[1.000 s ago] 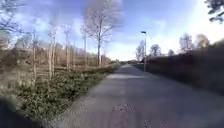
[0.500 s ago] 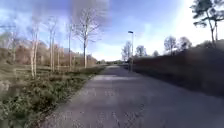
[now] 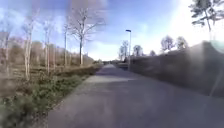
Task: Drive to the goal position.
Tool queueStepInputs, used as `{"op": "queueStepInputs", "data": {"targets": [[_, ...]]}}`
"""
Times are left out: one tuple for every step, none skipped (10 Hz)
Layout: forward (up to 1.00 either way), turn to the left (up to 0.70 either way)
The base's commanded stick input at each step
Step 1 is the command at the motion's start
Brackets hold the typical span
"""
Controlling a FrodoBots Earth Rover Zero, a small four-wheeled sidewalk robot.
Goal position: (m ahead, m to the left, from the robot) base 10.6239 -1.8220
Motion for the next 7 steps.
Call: {"op": "queueStepInputs", "data": {"targets": [[1.00, 0.00], [1.00, 0.00], [1.00, 0.00], [1.00, 0.00], [1.00, 0.00], [1.00, 0.00], [1.00, 0.00]]}}
